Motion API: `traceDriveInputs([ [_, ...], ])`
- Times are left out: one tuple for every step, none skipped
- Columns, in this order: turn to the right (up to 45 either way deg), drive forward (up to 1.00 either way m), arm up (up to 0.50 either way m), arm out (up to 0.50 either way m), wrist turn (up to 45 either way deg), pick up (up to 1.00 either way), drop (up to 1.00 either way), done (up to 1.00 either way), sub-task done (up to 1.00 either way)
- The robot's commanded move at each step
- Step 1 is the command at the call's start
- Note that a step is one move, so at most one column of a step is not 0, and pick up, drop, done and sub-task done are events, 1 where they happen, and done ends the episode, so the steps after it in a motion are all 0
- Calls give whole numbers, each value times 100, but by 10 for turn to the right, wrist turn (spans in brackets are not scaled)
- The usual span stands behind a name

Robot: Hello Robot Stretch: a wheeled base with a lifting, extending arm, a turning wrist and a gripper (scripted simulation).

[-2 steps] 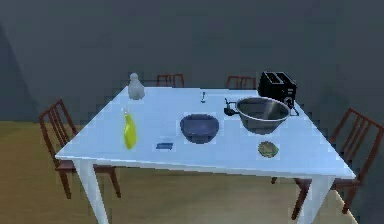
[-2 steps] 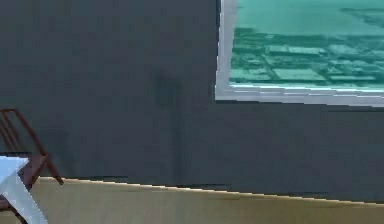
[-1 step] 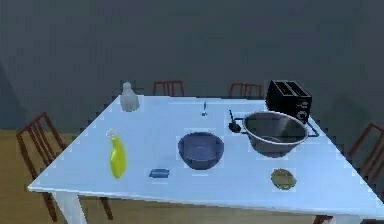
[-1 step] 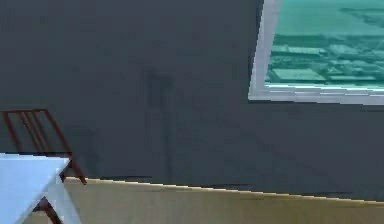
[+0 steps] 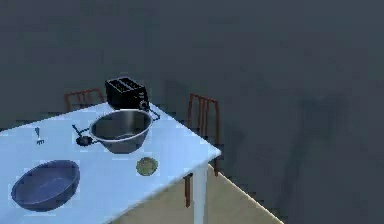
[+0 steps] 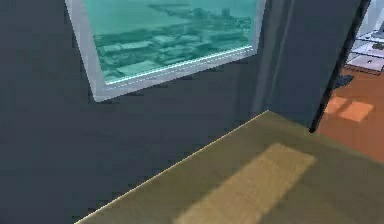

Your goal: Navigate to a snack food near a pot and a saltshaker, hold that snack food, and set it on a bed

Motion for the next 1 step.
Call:
traceDriveInputs([
  [450,0,0,0,0,0,0,0,0],
])
